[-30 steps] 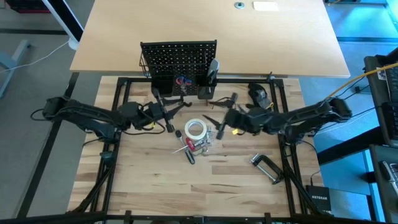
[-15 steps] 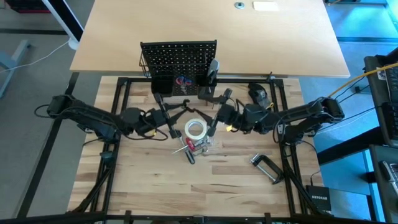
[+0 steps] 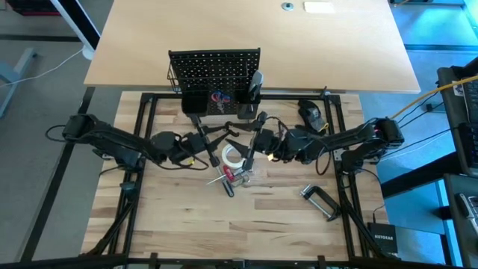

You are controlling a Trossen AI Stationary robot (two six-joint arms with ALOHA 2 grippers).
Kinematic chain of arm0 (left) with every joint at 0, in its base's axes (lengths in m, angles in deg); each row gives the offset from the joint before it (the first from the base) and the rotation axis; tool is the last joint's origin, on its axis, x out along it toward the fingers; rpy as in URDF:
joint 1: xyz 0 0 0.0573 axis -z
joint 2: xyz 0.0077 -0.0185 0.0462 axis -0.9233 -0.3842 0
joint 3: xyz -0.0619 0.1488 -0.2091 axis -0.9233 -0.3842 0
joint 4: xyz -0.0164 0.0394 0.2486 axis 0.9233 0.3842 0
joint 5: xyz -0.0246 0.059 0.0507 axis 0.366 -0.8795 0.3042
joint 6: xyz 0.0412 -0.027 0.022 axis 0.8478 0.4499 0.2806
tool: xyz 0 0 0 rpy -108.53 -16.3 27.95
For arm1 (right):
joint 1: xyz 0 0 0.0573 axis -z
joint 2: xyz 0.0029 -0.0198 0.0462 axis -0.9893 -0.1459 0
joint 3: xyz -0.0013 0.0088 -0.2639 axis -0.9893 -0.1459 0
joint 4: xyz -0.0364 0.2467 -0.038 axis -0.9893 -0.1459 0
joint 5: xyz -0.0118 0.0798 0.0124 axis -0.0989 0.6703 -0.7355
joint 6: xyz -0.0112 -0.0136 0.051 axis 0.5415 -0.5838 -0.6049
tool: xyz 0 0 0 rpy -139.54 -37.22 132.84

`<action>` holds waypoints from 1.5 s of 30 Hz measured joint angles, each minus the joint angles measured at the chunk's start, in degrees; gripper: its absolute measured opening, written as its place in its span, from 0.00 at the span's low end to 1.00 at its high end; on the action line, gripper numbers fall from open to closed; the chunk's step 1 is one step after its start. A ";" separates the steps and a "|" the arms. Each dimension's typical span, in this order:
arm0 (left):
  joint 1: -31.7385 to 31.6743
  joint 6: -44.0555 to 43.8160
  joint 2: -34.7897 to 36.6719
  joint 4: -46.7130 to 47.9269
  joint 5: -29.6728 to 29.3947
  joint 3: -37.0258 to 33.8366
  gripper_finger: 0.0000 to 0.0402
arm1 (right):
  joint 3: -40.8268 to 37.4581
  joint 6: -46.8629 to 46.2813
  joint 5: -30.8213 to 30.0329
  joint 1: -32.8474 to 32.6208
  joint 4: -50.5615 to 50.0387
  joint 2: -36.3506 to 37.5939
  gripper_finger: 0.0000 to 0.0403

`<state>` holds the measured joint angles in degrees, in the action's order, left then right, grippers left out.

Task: Hang tools onto peg board
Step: Put the black pliers into the right black bin on the peg board

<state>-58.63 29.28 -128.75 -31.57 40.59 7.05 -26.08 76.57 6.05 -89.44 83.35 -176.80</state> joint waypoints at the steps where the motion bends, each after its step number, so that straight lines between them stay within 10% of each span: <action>1: 0.03 0.74 -0.64 -0.52 -0.10 -0.04 0.16 | -0.02 0.30 -1.36 0.00 0.23 -0.50 0.57; 10: 0.74 5.11 -4.39 -3.10 2.67 0.78 0.17 | -0.02 1.77 -4.77 0.34 1.21 -1.22 0.52; 23: 0.93 3.76 -4.40 -2.97 1.53 0.87 0.23 | -0.02 6.66 -5.07 0.22 0.58 -1.22 0.11; 37: 5.67 20.29 0.66 -1.55 -25.97 0.94 0.42 | -0.09 23.61 -21.66 -3.51 -3.65 6.68 0.12; 45: 5.94 11.70 7.02 13.06 -28.29 0.94 0.43 | -0.09 23.10 -22.81 1.46 -5.52 9.97 0.13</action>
<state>-52.69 40.98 -121.72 -18.51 12.31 7.99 -26.16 99.68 -16.76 -87.99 77.83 -166.83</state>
